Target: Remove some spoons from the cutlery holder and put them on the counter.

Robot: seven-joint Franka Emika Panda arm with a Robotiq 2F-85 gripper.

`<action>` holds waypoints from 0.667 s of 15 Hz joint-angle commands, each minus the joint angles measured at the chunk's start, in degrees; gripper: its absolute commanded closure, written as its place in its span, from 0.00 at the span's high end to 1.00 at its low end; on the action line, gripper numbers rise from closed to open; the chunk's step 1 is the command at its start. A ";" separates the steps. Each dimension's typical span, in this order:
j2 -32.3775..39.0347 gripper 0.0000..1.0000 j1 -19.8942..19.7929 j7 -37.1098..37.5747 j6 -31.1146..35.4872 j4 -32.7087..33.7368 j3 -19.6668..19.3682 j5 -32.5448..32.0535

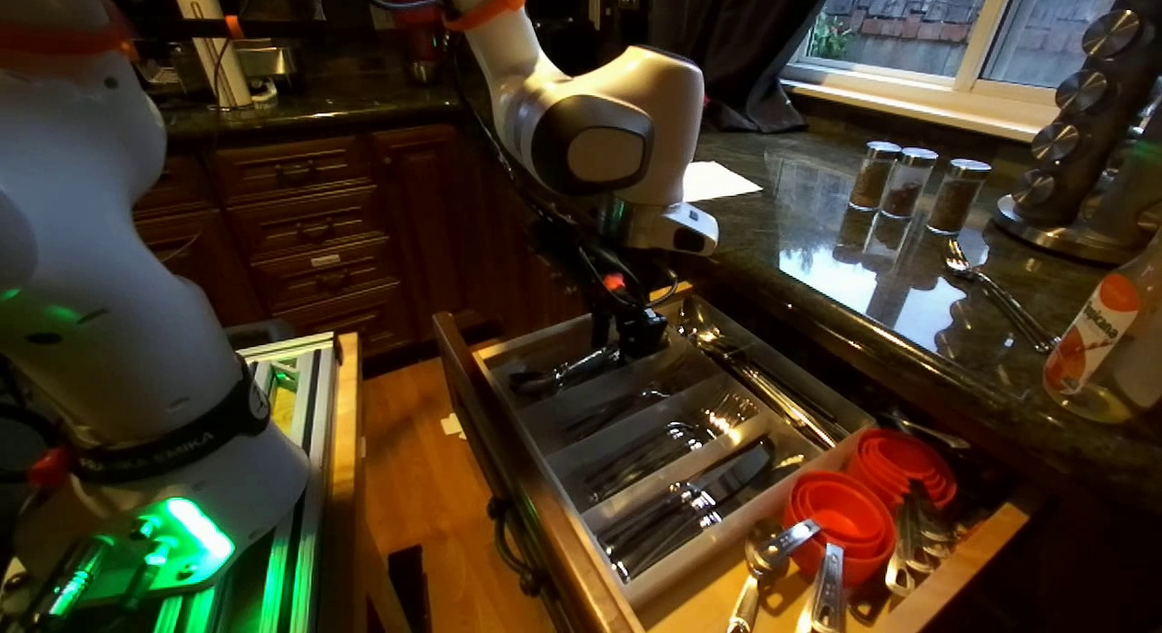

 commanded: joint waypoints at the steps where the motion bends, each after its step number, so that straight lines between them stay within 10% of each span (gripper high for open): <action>1: 1.62 0.56 -0.81 -1.65 1.49 0.18 0.11 0.73; 5: 2.25 0.30 -1.31 -2.24 1.70 0.47 -0.02 0.67; 10: 2.30 0.21 -1.52 -2.76 1.58 0.48 0.10 0.46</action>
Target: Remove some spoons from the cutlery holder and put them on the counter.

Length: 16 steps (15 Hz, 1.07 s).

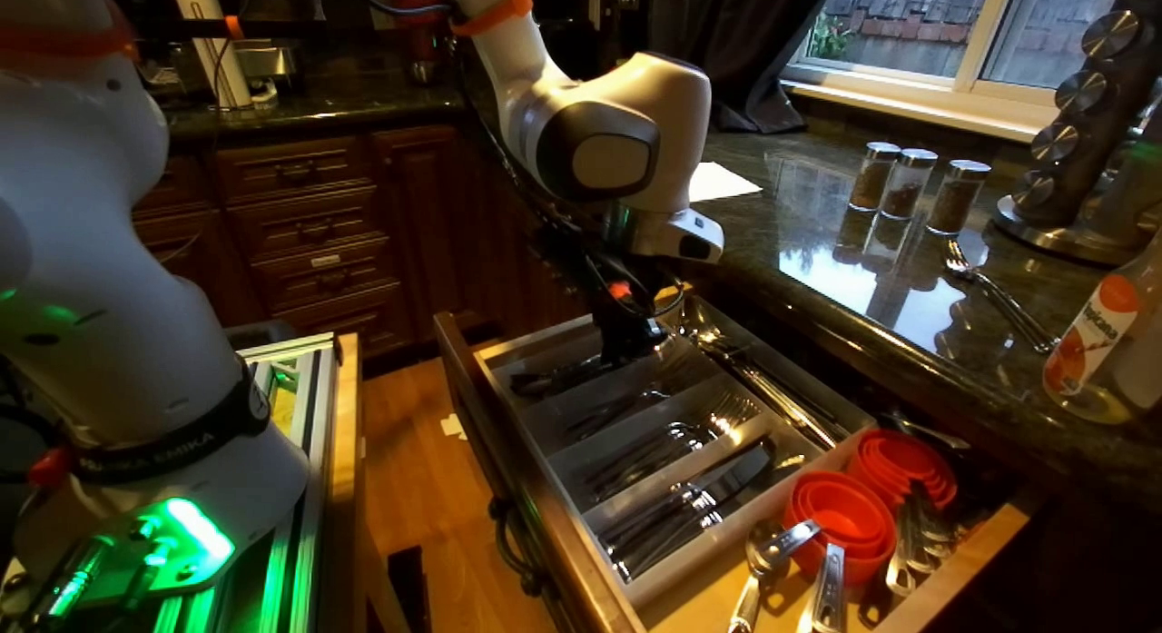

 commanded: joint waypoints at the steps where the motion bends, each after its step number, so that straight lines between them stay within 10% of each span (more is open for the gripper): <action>1: 1.36 0.23 -0.46 -1.44 1.61 -0.15 0.08 0.24; 16: -1.48 0.21 -0.01 -1.09 1.21 -1.65 0.40 0.17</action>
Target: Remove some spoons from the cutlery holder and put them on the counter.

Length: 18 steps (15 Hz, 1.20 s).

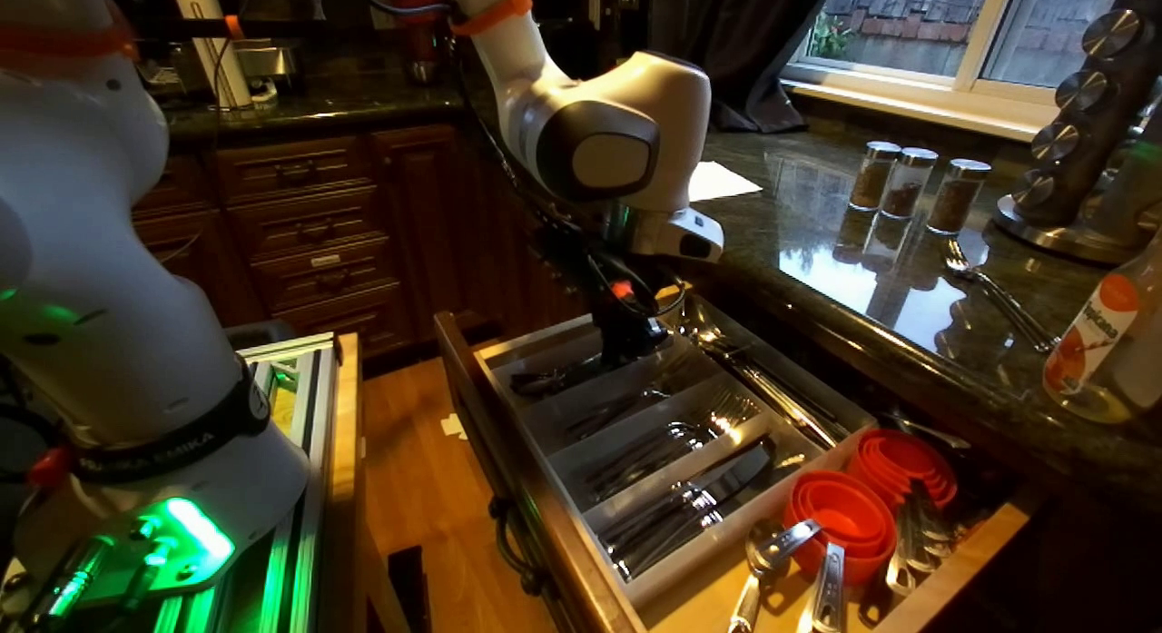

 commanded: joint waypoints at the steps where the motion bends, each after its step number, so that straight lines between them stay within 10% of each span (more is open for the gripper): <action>1: -1.66 0.21 -0.04 -0.47 1.24 -1.73 0.50 0.62; 18: -1.04 0.14 -0.49 -0.67 1.11 -1.01 0.13 0.65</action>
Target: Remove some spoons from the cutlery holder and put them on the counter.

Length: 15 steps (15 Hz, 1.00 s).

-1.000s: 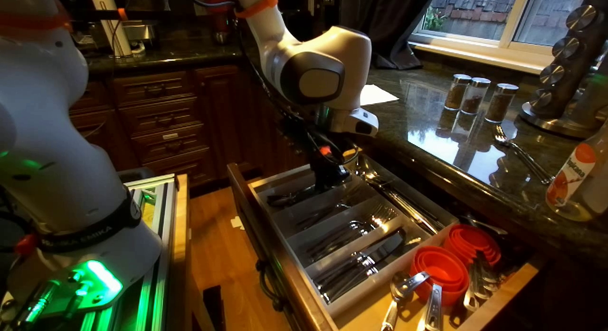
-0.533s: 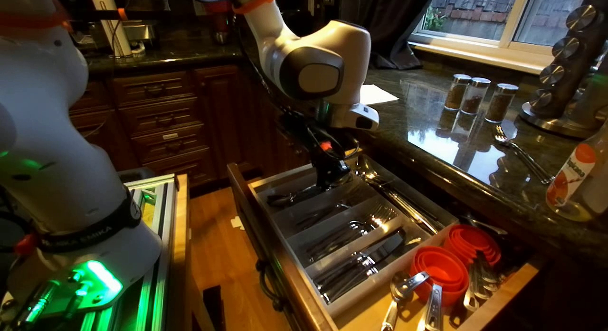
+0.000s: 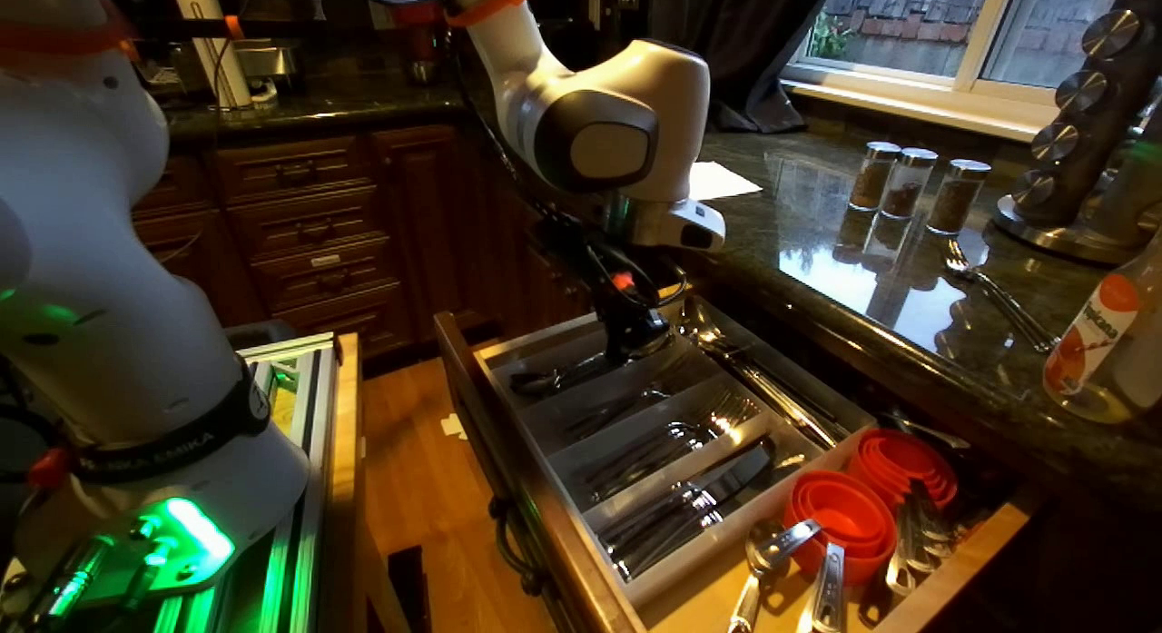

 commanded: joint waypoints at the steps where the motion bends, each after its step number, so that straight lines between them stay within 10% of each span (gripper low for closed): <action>1: 0.48 0.14 -0.36 -0.67 1.13 -0.72 -0.18 0.48; 4: 0.41 0.00 -0.37 -0.66 1.04 -0.75 -0.20 0.40; 15: -9.13 0.00 1.51 0.84 -2.02 -3.81 0.88 -0.19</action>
